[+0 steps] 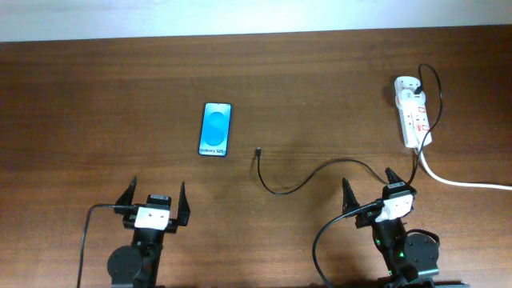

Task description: Plug charger to phone and switch on socket

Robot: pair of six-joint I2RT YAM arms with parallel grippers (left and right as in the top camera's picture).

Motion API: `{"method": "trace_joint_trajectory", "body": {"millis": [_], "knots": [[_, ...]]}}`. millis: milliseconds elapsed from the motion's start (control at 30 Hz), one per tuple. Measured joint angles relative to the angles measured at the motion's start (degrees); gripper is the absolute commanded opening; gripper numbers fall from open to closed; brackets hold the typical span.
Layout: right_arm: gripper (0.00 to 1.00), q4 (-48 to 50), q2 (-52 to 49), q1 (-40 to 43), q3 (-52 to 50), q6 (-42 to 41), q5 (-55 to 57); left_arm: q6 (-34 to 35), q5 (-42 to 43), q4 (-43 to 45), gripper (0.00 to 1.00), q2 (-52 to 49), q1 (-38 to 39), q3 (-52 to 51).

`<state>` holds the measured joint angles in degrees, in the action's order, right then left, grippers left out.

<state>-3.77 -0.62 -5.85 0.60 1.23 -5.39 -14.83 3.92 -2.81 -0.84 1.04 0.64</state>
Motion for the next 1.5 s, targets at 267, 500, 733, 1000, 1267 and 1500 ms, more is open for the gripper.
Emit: {"method": "trace_joint_trajectory", "body": {"millis": [267,500,733,1000,1267,1500], "knots": [[0.99,-0.1,0.0,0.0,0.0,0.0,0.0,4.2,3.2,0.5,0.99,-13.7,0.0,10.0],[0.99,0.0,0.0,0.0,0.0,0.0,0.0,4.8,10.7,-18.9,0.99,-47.3,-0.1,43.6],[0.98,0.0,0.0,0.0,0.0,0.0,0.0,4.9,14.1,-57.6,0.99,-92.8,2.8,95.3],[0.99,-0.1,0.0,0.0,0.0,0.0,0.0,13.5,11.4,-56.5,1.00,-109.6,6.1,98.2],[0.98,-0.1,0.0,0.0,0.0,0.0,0.0,22.5,-2.0,-49.3,1.00,-122.9,11.8,98.2],[0.99,-0.1,0.0,0.0,0.0,0.0,0.0,21.9,-5.1,-55.9,1.00,-126.4,16.3,109.4]]}}
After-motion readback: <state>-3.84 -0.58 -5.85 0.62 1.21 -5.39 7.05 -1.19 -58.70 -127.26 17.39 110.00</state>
